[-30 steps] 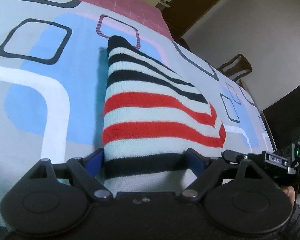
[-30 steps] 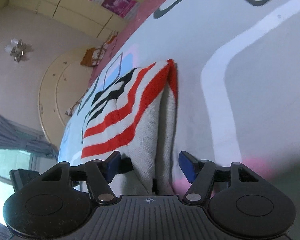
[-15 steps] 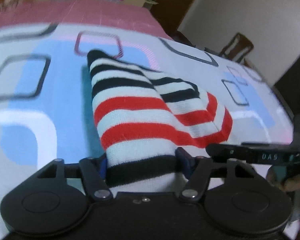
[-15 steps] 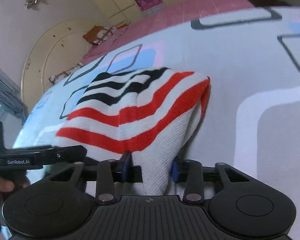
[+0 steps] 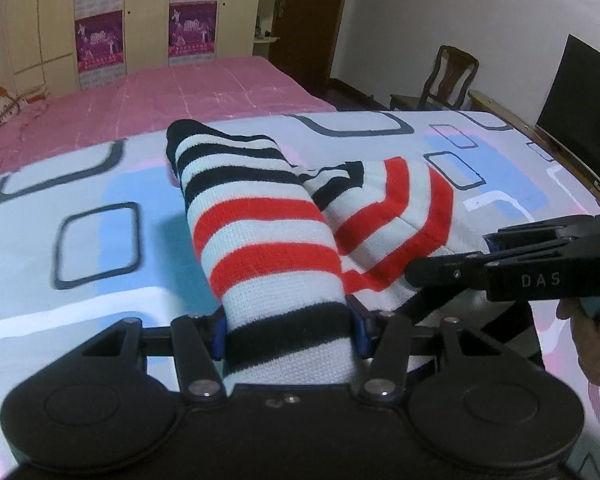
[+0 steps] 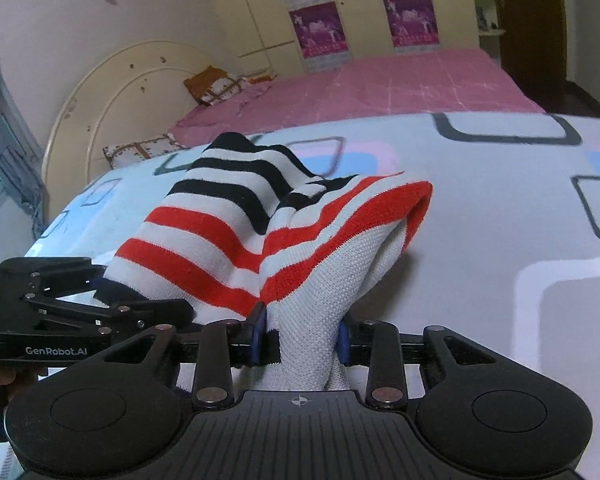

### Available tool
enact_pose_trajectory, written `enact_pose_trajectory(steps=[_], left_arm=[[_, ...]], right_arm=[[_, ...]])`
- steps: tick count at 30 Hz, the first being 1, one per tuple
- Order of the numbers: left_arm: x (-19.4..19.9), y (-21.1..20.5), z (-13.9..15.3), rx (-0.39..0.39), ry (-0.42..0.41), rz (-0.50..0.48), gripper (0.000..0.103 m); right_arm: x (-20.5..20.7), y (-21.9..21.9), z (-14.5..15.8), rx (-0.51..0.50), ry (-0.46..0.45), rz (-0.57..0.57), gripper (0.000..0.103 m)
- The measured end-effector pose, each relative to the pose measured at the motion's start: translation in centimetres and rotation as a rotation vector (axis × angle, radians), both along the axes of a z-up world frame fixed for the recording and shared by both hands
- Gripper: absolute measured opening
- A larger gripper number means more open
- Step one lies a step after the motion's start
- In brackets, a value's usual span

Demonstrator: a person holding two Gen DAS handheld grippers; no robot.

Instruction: Fold small clothes

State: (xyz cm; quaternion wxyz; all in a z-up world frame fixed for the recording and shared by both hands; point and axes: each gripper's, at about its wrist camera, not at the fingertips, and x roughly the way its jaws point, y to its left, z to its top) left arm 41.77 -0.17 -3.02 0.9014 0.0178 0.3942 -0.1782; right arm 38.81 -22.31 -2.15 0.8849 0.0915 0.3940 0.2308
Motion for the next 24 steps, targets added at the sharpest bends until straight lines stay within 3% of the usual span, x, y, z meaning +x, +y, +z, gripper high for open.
enact_pose_trajectory(steps=[6,15,24], left_arm=[[-1.9,5.9,1.0,0.005,-0.011,0.038,0.053],[-3.6,13.9,0.8,0.006,0.017,0.1,0.053],[-3.0,18.9,-2.9,-0.087,0.087,0.124,0.054]], right_arm=[[-0.4,7.1,0.9,-0.008,-0.018,0.038,0.034],[-0.9,17.2,-0.1,0.003,-0.012,0.112,0.034],[-0.4,22.0,-2.9,-0.037,0.041,0.105,0.034]])
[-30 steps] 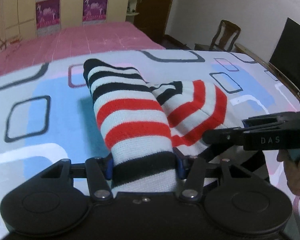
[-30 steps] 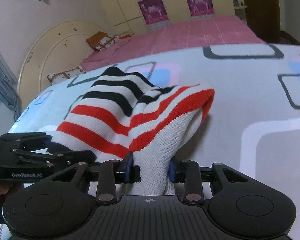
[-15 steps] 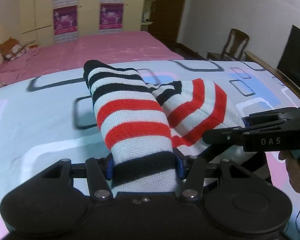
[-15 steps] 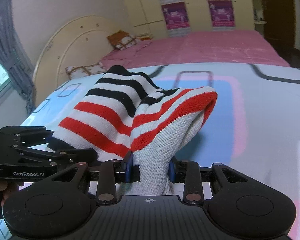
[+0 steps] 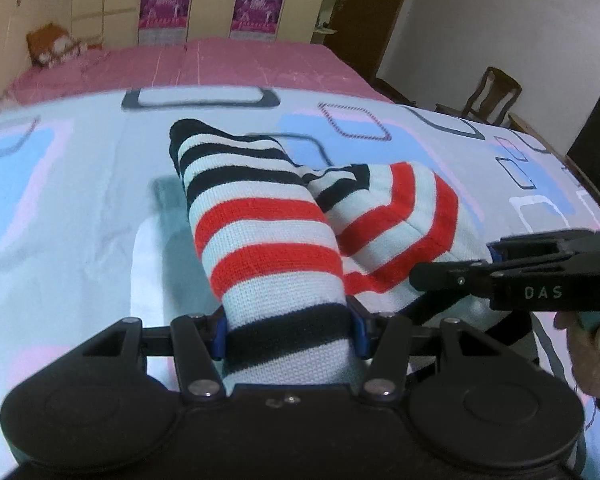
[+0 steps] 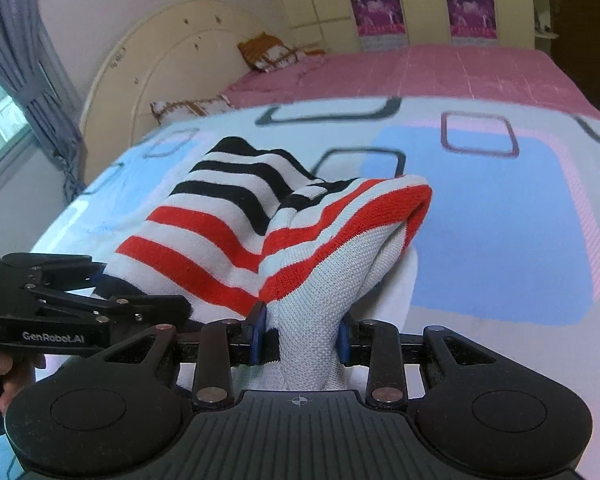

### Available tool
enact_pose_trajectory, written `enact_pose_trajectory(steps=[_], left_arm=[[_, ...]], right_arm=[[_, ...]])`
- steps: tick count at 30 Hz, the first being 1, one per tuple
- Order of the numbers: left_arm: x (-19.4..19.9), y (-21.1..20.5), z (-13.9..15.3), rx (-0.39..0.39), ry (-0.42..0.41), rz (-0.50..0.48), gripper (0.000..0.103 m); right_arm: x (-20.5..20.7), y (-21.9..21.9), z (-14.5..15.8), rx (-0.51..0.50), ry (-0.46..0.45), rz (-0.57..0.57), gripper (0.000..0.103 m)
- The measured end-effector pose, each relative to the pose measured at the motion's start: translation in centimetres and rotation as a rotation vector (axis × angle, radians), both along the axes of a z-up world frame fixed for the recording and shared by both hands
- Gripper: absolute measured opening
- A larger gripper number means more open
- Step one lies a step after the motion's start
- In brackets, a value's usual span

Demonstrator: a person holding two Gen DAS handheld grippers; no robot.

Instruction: Fold small clothes

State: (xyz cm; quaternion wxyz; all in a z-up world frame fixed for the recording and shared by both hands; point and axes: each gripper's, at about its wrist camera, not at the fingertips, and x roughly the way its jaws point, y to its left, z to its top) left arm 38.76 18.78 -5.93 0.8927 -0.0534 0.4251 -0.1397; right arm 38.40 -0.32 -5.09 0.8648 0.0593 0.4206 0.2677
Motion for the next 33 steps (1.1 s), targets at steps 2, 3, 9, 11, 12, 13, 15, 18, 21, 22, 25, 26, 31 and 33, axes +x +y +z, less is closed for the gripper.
enact_pose_trajectory(steps=[2,3,9,11,12,13,15,18,21,22,25,26,31,33], left_arm=[[0.0,1.3,-1.3,-0.054,0.002,0.015,0.06],[0.1,1.9,-2.0,-0.096,0.017,0.031,0.066],[-0.1,4.1,-3.9,-0.17,0.026,0.079,0.094],[-0.1,4.4,-3.6,-0.164,0.034,0.076,0.097],[-0.2,4.8,-3.4,-0.162,0.035,0.074,0.097],[-0.6,5.2,-2.7,-0.155,0.023,0.074,0.094],[-1.6,6.3,-1.2,-0.137,-0.029,0.086,0.08],[-0.9,6.9,0.5,-0.125,-0.082,0.089,0.057],[1.8,5.5,0.7,-0.107,-0.073,0.026,0.05],[2.7,4.8,0.5,-0.099,-0.064,-0.005,0.046],[4.3,3.1,-0.9,-0.04,-0.03,-0.064,0.048],[4.6,3.0,-1.5,-0.043,-0.011,-0.065,0.048],[4.6,3.5,-2.2,-0.085,-0.003,-0.054,0.048],[4.1,3.4,-1.8,-0.063,-0.014,-0.059,0.048]], right_arm=[[0.6,0.2,-1.7,-0.032,0.037,-0.035,0.034],[0.9,0.1,-2.5,-0.032,0.065,-0.048,0.034],[2.2,-1.3,-4.0,0.03,0.132,-0.082,0.036],[2.5,-1.4,-3.9,0.037,0.142,-0.081,0.04],[2.3,-1.8,-3.7,0.045,0.149,-0.082,0.041],[2.2,-2.3,-3.4,0.05,0.149,-0.082,0.045],[1.5,-3.5,-1.6,0.06,0.104,-0.092,0.045],[1.4,-4.1,0.9,0.051,-0.002,-0.105,0.045],[3.3,-1.8,1.4,0.003,-0.039,-0.065,0.04],[4.1,-0.7,1.1,-0.022,-0.039,-0.047,0.035],[5.7,0.9,-0.9,-0.119,-0.027,-0.008,0.013],[5.9,0.8,-1.8,-0.158,-0.017,-0.009,0.006],[6.6,-0.7,-3.5,-0.155,0.012,-0.032,0.0],[5.9,-0.8,-2.7,-0.164,-0.006,-0.051,0.0]])
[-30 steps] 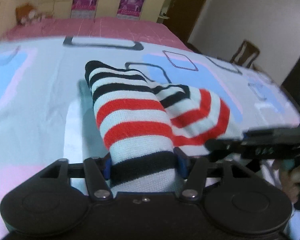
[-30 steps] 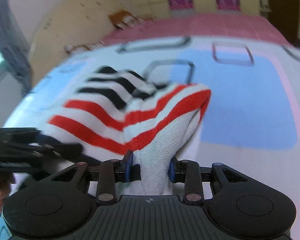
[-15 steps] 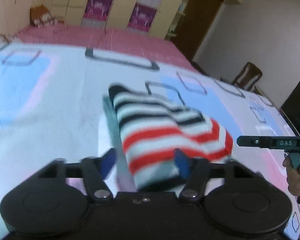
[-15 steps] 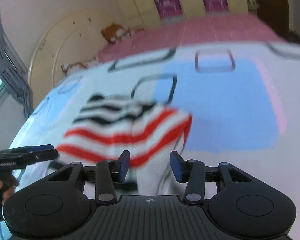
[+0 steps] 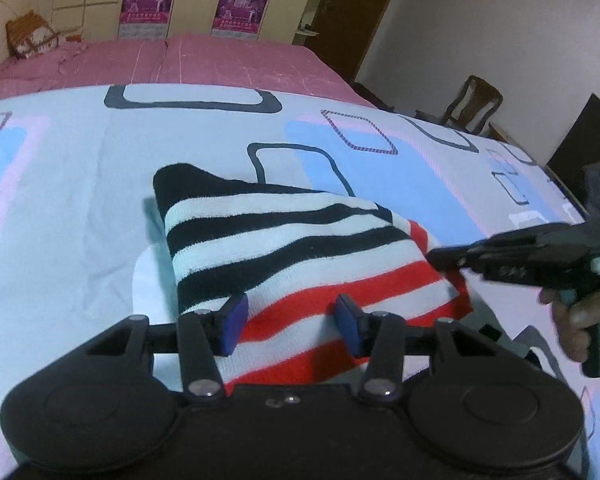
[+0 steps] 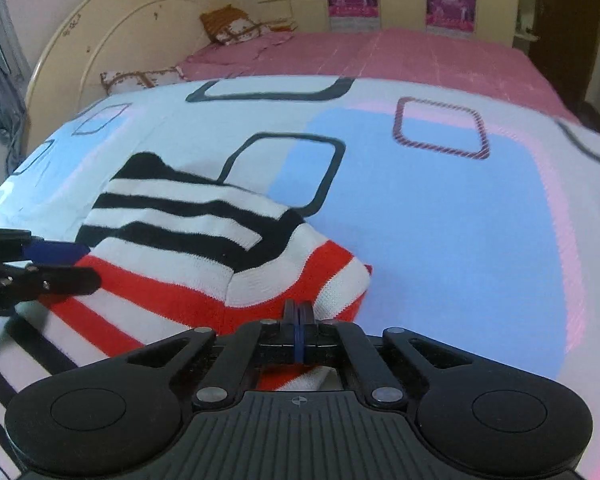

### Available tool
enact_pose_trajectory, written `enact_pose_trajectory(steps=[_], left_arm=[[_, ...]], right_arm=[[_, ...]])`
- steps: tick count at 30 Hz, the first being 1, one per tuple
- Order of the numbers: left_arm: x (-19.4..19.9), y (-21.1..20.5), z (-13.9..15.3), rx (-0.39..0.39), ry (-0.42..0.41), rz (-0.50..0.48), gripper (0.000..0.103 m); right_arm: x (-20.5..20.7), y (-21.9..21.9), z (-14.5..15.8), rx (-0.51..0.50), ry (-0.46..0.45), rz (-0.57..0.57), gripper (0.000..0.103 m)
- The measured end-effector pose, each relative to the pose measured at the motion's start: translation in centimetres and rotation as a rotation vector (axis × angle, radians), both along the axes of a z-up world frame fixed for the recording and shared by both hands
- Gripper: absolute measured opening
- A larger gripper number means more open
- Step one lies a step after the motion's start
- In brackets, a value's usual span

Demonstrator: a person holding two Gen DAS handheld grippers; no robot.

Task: Fold small clothes
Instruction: 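Press the folded bundle flat and open both grippers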

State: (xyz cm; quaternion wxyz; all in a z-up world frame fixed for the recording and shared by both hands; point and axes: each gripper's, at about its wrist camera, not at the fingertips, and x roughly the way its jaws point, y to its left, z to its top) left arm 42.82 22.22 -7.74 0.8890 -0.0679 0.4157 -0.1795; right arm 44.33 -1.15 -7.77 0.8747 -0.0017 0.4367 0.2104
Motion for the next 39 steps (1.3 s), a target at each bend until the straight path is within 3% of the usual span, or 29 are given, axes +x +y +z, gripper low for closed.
enact_pose_trajectory(steps=[6,9,12,15,20,24,26,29,32,35,39], left_arm=[[-6.1,0.4,2.4,0.001,-0.107,-0.015,0.04],[-9.5,0.6,2.7,0.0,-0.136,0.002,0.028],[-11.8,-0.1,2.2,0.051,-0.135,0.012,0.026],[-12.0,-0.7,1.0,0.071,-0.11,0.018,0.026],[-11.8,-1.8,0.5,0.101,-0.123,0.025,0.026],[-13.0,-1.5,1.4,0.096,-0.133,0.052,0.024],[-14.6,-1.3,2.1,0.101,-0.141,0.063,0.024],[-16.5,-1.2,2.0,0.102,-0.125,0.09,0.024],[-17.5,-1.2,1.1,0.095,-0.1,0.12,0.024],[-17.8,-1.6,0.0,0.12,-0.083,0.139,0.027],[-18.1,-1.7,-0.6,0.115,-0.079,0.181,0.027]], right_arm=[[-7.1,-1.4,4.2,0.071,-0.085,0.03,0.0],[-10.6,-1.1,4.7,0.065,-0.095,0.088,0.0],[-12.7,0.0,4.2,0.036,-0.099,0.154,0.0],[-13.0,1.3,2.4,-0.031,-0.099,0.196,0.0],[-12.5,1.7,0.3,-0.183,-0.149,0.146,0.0],[-12.4,1.1,1.5,-0.137,-0.142,0.121,0.0],[-13.8,0.8,3.2,-0.102,-0.178,0.144,0.0],[-15.8,1.1,4.1,-0.047,-0.158,0.206,0.0],[-17.3,2.3,2.6,-0.108,-0.145,0.272,0.0],[-17.0,2.1,0.4,-0.176,-0.105,0.228,0.0],[-16.7,0.7,-0.3,-0.149,-0.087,0.179,0.0]])
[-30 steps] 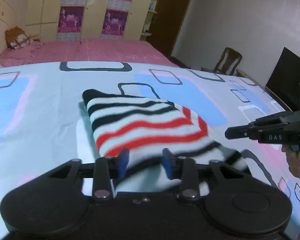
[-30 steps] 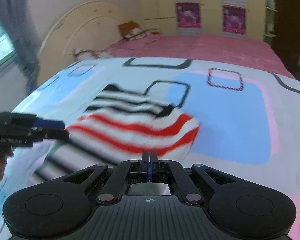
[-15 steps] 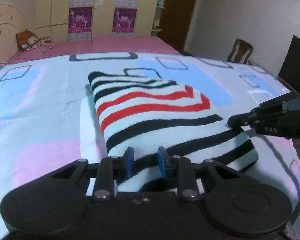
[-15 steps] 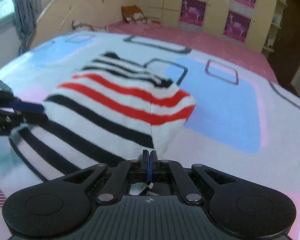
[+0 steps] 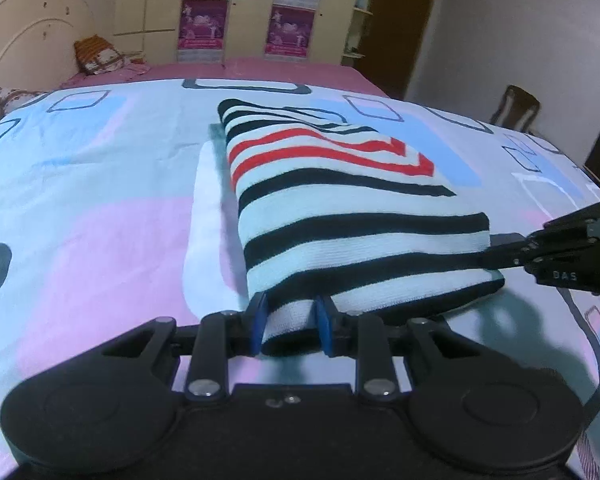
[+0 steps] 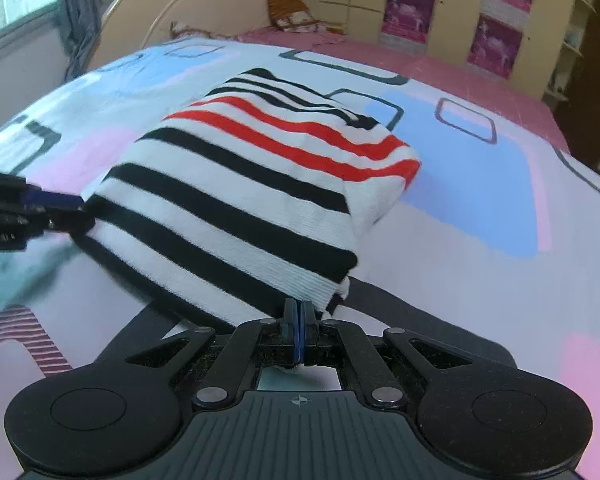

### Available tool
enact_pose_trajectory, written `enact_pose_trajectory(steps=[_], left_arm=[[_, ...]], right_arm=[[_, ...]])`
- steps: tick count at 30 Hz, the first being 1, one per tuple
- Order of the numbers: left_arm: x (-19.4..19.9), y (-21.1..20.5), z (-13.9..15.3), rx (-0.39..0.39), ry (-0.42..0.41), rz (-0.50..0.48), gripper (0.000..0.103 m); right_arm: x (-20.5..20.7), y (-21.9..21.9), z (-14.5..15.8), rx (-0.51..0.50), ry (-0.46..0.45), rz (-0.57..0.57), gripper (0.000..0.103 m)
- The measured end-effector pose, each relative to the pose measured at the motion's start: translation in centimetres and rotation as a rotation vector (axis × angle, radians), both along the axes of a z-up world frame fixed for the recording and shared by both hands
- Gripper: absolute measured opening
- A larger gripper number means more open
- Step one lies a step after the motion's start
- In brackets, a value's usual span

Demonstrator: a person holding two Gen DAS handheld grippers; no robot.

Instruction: Fold small clothes

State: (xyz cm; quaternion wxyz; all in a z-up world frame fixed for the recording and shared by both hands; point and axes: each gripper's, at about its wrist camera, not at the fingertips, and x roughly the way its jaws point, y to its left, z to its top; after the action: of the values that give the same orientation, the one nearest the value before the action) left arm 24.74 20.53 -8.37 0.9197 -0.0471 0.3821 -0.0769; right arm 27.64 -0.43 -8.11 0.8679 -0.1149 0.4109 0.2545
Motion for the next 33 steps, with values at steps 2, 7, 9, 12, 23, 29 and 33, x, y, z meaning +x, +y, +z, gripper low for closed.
enact_pose_trajectory(steps=[2,7,9,12,23,29,33], left_arm=[[-0.5,-0.2,0.9,0.005,-0.016,0.017,0.026],[-3.3,-1.1,2.8,0.025,-0.066,0.082,0.076],[-4.8,-1.8,3.5,0.041,-0.109,0.137,0.101],[-6.3,-3.3,4.6,0.067,-0.12,0.146,0.103],[-12.2,-7.5,8.0,0.11,-0.147,0.109,0.103],[-15.0,-8.6,9.5,0.086,-0.176,0.117,0.103],[-16.6,-9.3,10.5,0.089,-0.198,0.122,0.103]], right_arm=[[-0.2,-0.5,0.5,-0.008,-0.018,-0.028,0.0],[-2.8,-3.5,2.8,0.107,-0.043,-0.103,0.0],[-4.1,-4.5,3.2,0.139,-0.031,-0.153,0.0],[-7.2,-5.8,4.0,0.159,-0.09,-0.236,0.103],[-13.8,-6.2,6.9,0.172,-0.1,-0.283,0.103],[-17.0,-6.1,8.8,0.179,-0.121,-0.286,0.103],[-19.1,-6.4,9.9,0.194,-0.13,-0.285,0.103]])
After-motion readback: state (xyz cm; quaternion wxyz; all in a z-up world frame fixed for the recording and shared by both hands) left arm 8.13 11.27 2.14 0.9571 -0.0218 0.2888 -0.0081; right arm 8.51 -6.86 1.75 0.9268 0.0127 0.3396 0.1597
